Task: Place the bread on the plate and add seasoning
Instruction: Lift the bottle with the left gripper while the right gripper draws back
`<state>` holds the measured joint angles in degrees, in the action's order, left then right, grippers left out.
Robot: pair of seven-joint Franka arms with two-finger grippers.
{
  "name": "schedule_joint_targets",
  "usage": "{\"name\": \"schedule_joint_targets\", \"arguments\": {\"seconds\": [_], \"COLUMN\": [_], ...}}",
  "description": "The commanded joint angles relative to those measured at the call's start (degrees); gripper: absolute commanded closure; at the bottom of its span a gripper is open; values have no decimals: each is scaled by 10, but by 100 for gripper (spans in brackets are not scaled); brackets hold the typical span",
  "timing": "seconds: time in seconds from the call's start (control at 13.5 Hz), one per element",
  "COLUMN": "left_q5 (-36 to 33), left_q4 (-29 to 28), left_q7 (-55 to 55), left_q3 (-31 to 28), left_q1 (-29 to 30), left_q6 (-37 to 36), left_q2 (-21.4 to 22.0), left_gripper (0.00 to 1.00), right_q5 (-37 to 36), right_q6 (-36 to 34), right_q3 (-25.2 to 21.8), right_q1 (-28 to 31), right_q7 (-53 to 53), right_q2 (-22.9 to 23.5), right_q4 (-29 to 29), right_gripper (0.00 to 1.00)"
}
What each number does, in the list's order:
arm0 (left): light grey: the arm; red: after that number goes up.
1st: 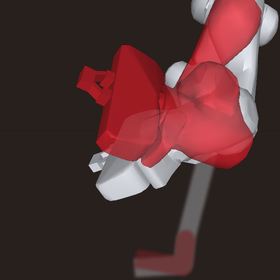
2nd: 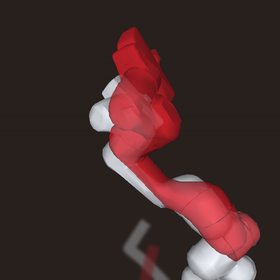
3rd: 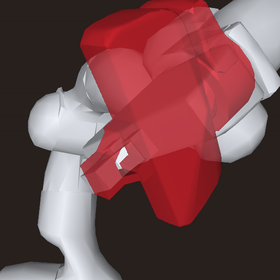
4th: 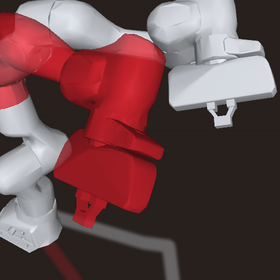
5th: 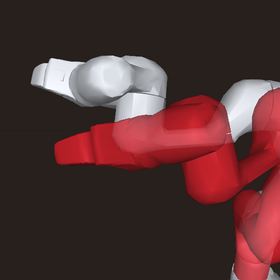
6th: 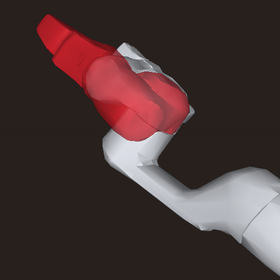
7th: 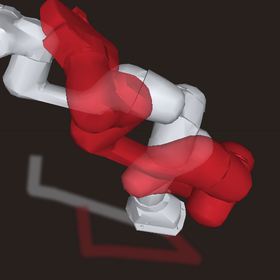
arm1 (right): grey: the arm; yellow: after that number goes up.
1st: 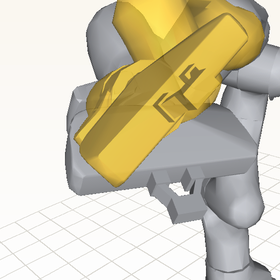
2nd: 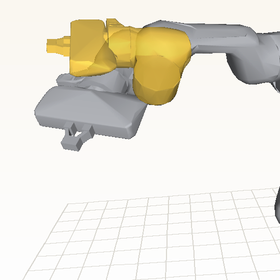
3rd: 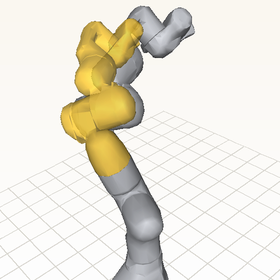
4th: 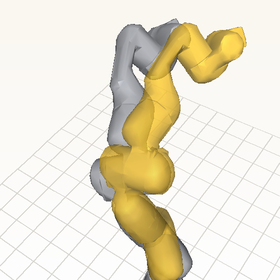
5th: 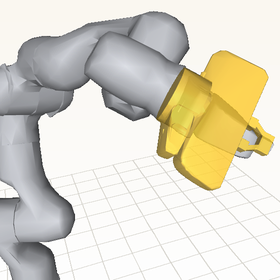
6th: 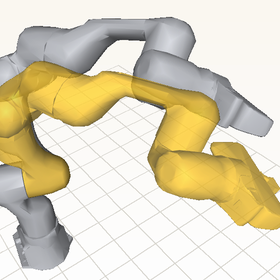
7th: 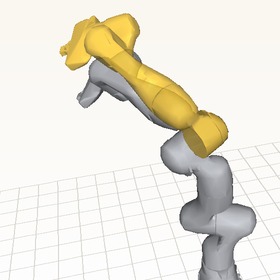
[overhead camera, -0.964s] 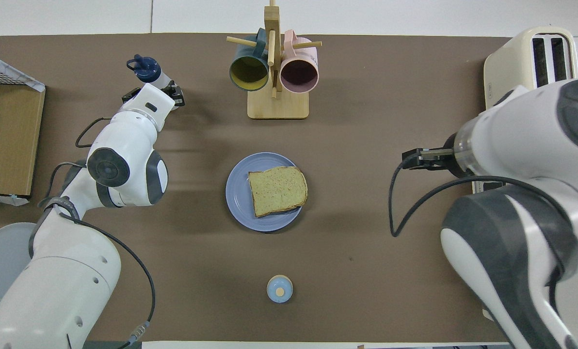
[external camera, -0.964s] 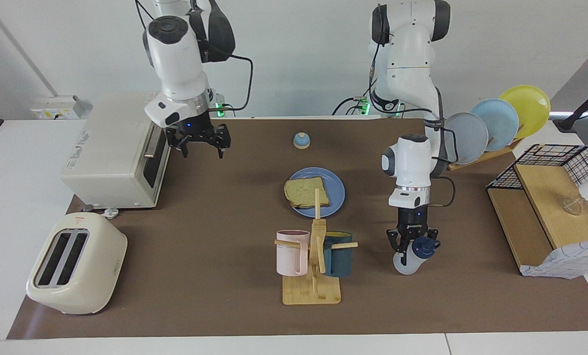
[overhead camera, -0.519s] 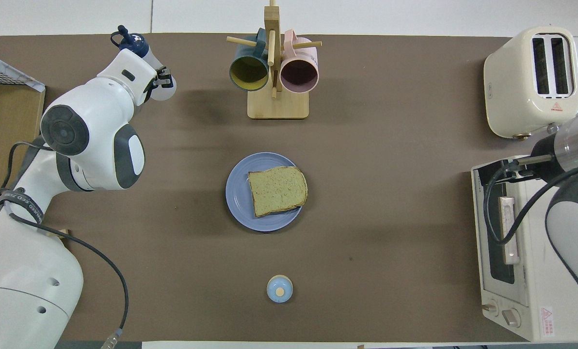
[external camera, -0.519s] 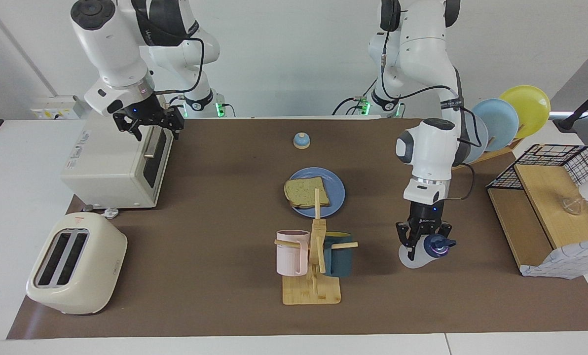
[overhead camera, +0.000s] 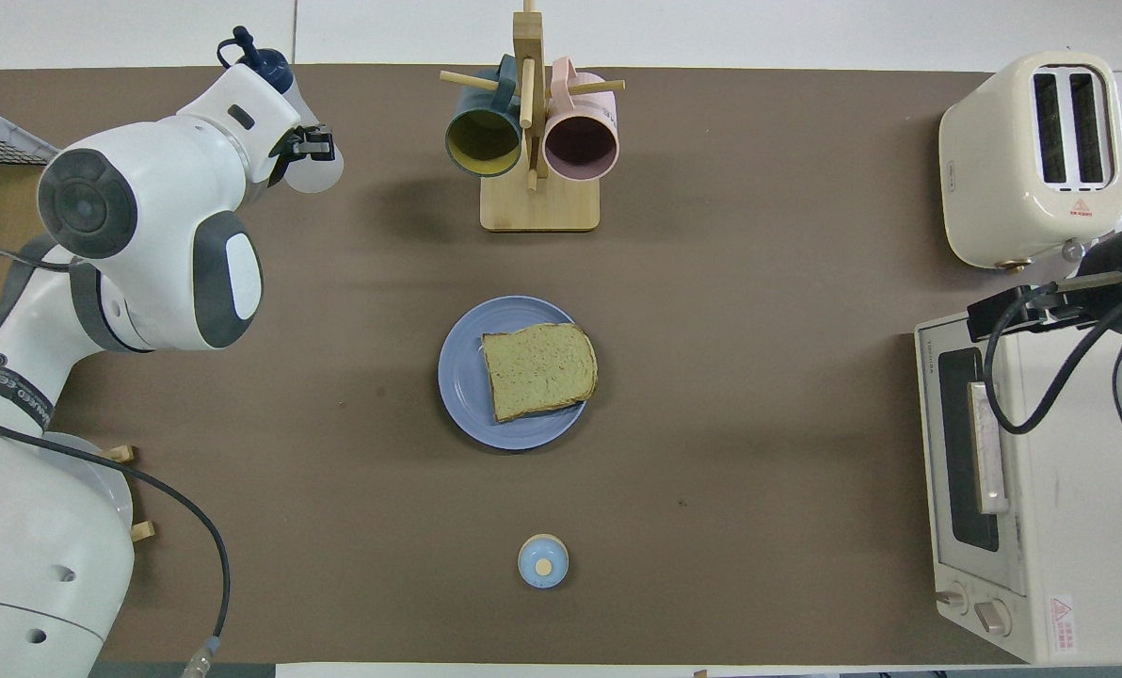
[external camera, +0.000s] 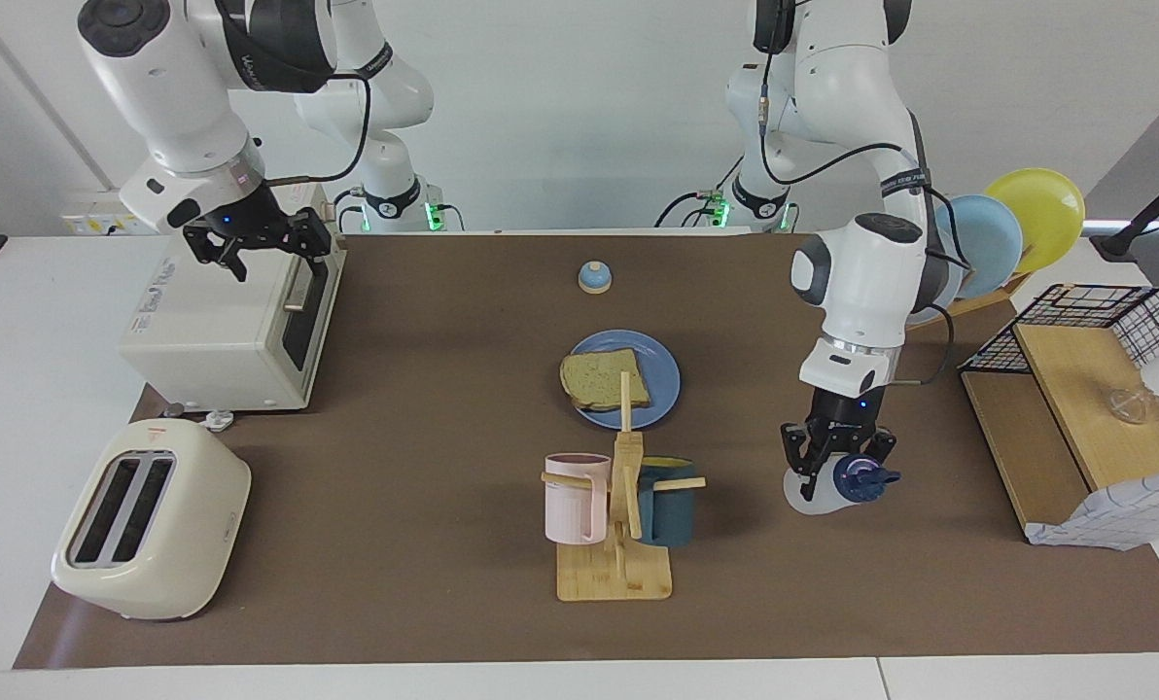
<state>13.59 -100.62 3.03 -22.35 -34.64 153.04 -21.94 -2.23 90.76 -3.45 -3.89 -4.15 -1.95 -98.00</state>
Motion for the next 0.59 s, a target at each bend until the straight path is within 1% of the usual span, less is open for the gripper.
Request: {"name": "schedule_joint_targets", "arguments": {"seconds": [0.0, 0.07, 0.22, 0.44, 0.52], "left_q5": [-8, -8, -8, -8, -8], "left_q4": [9, 10, 12, 10, 10], "left_q7": [95, 126, 182, 261, 286], "left_q3": [0, -1, 0, 2, 2], "left_q1": [6, 7, 7, 5, 4], "left_q6": [-49, -71, -114, -201, -228], "left_q2": [22, 28, 51, 102, 116], "left_gripper": [100, 100, 100, 100, 100], "right_q5": [12, 13, 13, 14, 32], "right_q6": [-21, -20, -16, -12, -4], "right_q3": [31, 34, 35, 35, 35], "right_q1": [33, 34, 29, 27, 25], "right_q7": [-13, -13, -11, -10, 6], "right_q2": [10, 7, 6, 5, 7], "right_q4": [19, 18, 19, 19, 21], "right_gripper": [0, 0, 0, 0, 0]}}
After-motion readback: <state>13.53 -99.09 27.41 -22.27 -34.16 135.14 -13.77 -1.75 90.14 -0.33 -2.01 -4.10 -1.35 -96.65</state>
